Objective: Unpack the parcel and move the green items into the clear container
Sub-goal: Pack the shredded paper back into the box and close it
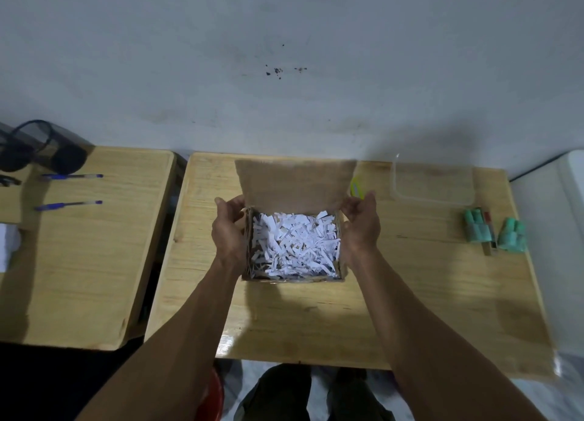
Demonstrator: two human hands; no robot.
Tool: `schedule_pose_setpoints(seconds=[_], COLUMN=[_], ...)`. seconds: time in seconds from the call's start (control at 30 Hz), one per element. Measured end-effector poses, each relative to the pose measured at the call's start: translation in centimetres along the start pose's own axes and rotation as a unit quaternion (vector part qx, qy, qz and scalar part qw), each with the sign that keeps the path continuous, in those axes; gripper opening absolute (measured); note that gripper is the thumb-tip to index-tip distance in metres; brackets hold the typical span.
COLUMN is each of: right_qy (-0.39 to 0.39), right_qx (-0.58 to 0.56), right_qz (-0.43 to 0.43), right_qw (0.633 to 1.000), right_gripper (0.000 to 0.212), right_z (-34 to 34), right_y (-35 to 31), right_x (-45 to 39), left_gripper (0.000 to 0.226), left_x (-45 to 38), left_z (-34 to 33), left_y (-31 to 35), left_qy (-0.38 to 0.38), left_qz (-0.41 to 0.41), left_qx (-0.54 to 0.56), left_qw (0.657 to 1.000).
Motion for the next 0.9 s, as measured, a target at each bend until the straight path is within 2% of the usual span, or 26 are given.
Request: schedule_pose_setpoints(seconds=[0.07,0.17,0.23,0.3,0.4,0.53,0.67,0.7,0.77,0.9], right_qy=[-0.025,-0.102,-0.154,-0.183,-0.202,-0.213,-0.228,-0.243,-0.267,-0.286], right_qx=[-0.004,0.024,0.06,0.081,0.08,0.058,0.052,0.064,0.106,0.249], right_qz=[-0.014,-0.012,0.004,0.009,-0.005,-0.027,-0.046,-0.046,-0.043,0.025], right_qw=[1.0,0.994,0.986,0.98,0.976,0.975,0.971,0.967,0.957,0.925], right_gripper=[0.044,0.034,0.027,0.025,0.062,0.052,0.062,0.062,0.058,0.047], right_z=[0.3,0.2,0.1,0.3,1.1,1.4,1.3,1.3,1.3,1.6], right_y=[-0.1,-0.2,-0.3,-0.4,-0.6,-0.6,-0.3,-0.2,0.3,0.7], right_x=[0.3,0.7,1.2,1.8,2.1,2.2,2.6,2.7,2.6,2.5], left_gripper=[0.059,0.061,0.055,0.044,0.034,0.04,0.036,0.034,0.049,0.063], left_x=[0.0,0.4,1.1,1.8,2.1,2.6,3.0,2.9,2.7,2.8], left_z=[0.1,-0.1,-0.4,-0.4,0.2,0.4,0.3,0.3,0.7,1.5], left_y=[0.0,0.0,0.1,0.3,0.2,0.2,0.0,-0.3,-0.6,-1.1], left_qy=[-0.023,-0.087,-0.138,-0.156,-0.147,-0.119,-0.134,-0.148,-0.156,-0.158], left_qz=[0.035,0.084,0.084,0.069,0.077,0.114,0.139,0.144,0.148,0.157], left_qx=[0.033,0.06,0.03,-0.026,-0.028,0.043,0.033,0.038,0.039,-0.03], left_qw=[0.999,0.991,0.986,0.985,0.986,0.985,0.981,0.978,0.976,0.974])
Point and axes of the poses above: each hand's wrist, its own x-axis away from the middle knuckle, its own z-axis out of the back of the hand, y = z × x, the point moved 6 cm from there along -x, towards the middle knuckle, and after that the axes turned 11 degrees about x, right-handed, at the moved point
